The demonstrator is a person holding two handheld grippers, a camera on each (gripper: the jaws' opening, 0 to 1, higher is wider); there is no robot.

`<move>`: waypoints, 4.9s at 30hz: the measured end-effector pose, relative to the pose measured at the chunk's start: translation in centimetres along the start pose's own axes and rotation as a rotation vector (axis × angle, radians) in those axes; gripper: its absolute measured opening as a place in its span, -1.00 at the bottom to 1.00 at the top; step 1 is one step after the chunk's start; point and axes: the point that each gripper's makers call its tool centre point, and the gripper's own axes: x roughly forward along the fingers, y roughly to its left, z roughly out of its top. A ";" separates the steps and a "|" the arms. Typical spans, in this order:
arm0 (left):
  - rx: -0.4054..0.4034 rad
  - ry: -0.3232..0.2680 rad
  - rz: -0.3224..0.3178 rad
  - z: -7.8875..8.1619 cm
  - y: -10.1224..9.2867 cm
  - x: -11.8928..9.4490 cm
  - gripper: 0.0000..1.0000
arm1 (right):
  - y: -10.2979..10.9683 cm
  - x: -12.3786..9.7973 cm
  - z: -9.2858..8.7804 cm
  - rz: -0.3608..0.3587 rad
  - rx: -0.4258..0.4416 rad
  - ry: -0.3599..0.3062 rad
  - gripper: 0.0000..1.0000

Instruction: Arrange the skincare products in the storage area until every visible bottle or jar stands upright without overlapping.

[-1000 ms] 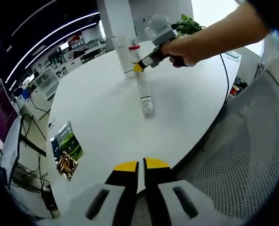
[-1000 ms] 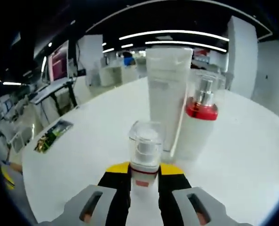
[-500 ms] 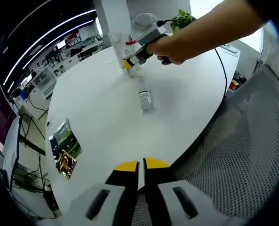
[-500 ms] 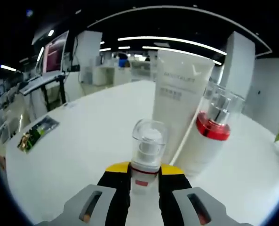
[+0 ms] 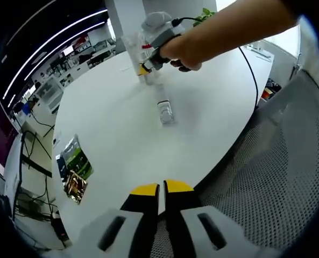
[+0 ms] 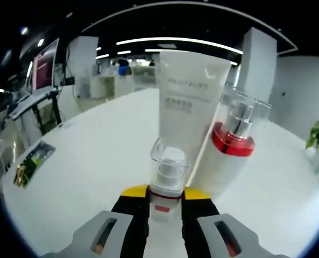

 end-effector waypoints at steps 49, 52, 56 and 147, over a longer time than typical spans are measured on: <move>0.009 0.004 0.012 -0.1 0.3 0.0 -1.00 | -0.4 -1.1 -2.6 0.179 0.122 0.070 -0.74; 0.009 -0.002 0.023 0.1 0.5 -0.1 -1.00 | -0.3 -0.9 -2.4 0.186 0.138 0.071 -0.74; 0.007 -0.001 0.027 0.1 0.6 -0.1 -1.00 | -0.1 -0.9 -2.2 0.191 0.139 0.070 -0.71; -1.047 -0.819 -0.581 16.6 -5.0 -8.9 -0.65 | 14.3 -32.7 -1.3 1.547 0.531 0.241 -0.69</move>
